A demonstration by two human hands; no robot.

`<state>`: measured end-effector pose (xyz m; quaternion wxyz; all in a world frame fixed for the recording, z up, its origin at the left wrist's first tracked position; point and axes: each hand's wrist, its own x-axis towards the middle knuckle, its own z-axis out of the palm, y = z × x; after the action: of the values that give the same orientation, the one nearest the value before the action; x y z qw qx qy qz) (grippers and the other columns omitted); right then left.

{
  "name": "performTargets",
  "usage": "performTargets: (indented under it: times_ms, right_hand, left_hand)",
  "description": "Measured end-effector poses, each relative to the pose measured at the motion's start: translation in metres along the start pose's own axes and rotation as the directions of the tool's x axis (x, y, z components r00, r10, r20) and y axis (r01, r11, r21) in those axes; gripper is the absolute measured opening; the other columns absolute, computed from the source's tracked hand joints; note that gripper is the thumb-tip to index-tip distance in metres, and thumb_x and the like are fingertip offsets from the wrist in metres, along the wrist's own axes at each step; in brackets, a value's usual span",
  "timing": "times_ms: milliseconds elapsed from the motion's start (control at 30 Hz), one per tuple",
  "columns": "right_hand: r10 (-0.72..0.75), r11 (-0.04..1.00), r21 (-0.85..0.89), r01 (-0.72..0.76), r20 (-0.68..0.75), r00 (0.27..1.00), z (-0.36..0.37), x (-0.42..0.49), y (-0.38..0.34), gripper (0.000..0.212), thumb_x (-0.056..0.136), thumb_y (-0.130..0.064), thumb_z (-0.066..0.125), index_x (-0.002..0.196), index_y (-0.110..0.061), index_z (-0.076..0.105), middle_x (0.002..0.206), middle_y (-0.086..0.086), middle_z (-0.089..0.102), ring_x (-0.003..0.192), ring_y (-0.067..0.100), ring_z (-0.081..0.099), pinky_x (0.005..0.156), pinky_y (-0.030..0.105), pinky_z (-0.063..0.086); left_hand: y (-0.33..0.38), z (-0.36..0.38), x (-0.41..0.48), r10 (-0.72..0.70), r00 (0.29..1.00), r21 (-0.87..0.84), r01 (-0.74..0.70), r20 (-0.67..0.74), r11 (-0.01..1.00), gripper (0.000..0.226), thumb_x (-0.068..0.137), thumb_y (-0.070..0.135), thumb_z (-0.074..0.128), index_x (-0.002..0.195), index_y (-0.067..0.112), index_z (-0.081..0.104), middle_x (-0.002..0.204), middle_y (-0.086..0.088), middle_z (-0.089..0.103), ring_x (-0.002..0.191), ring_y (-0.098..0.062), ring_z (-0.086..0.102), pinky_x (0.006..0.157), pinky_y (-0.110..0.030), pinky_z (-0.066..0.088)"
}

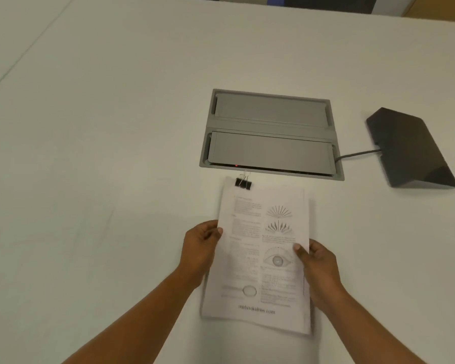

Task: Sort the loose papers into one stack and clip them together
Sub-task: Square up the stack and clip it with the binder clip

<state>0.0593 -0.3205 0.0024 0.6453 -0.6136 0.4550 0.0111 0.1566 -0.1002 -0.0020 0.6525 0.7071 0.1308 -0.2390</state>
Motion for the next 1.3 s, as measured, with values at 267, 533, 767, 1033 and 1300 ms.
performTargets:
  times_ms: [267,533,767,1033,1300]
  right_hand:
    - [-0.286,0.809,-0.55,0.209,-0.058,0.956,-0.01,0.021,-0.017,0.035,0.078,-0.024,0.081,0.108,-0.013,0.067,0.088,-0.001,0.071,0.076,0.016,0.066,0.066,0.023,0.048]
    - [-0.387,0.757,-0.557,0.342,0.041,0.921,-0.019,0.025,-0.013,0.032,0.078,-0.01,0.08,0.109,-0.011,0.073,0.081,0.001,0.069,0.065,0.013,0.061,0.066,0.006,0.047]
    - [-0.395,0.732,-0.554,0.397,0.129,0.91,-0.022,0.025,-0.012,0.054,0.077,-0.012,0.081,0.127,-0.012,0.062,0.1,0.006,0.069,0.083,0.02,0.065,0.085,0.028,0.056]
    - [-0.453,0.11,-0.825,0.554,0.455,0.767,-0.016,0.007,0.023,0.083,0.092,-0.066,0.03,0.157,-0.017,0.012,0.165,-0.002,0.008,0.152,0.017,0.008,0.121,0.031,0.008]
    - [-0.31,0.181,-0.817,0.547,0.481,0.82,-0.01,0.002,0.02,0.11,0.073,-0.086,0.016,0.158,-0.017,0.002,0.165,-0.002,-0.008,0.152,0.014,-0.008,0.123,0.035,-0.001]
  left_hand:
    - [0.004,0.003,-0.001,0.11,0.985,0.537,-0.02,-0.135,0.843,0.025,0.09,0.02,0.071,0.113,0.009,0.071,0.09,0.003,0.069,0.085,-0.015,0.065,0.089,-0.028,0.054]
    - [-0.002,0.0,-0.006,0.101,0.987,0.574,-0.008,-0.129,0.819,0.03,0.083,0.021,0.079,0.11,0.012,0.068,0.092,0.0,0.068,0.08,-0.014,0.064,0.08,-0.022,0.051]
    - [-0.005,-0.004,-0.009,0.162,0.983,0.603,-0.076,-0.089,0.794,0.036,0.084,0.023,0.077,0.116,0.013,0.064,0.094,0.0,0.066,0.072,-0.006,0.059,0.079,-0.023,0.053]
    - [-0.032,0.005,-0.03,0.302,0.903,0.878,-0.389,0.304,0.278,0.084,0.092,0.068,0.026,0.158,0.018,0.01,0.168,0.002,0.006,0.155,-0.018,0.005,0.124,-0.034,0.005]
    - [-0.043,0.006,-0.029,0.22,0.9,0.916,-0.397,0.375,0.063,0.088,0.081,0.071,-0.008,0.148,0.017,-0.024,0.164,0.0,-0.021,0.152,-0.018,-0.019,0.124,-0.038,-0.012]
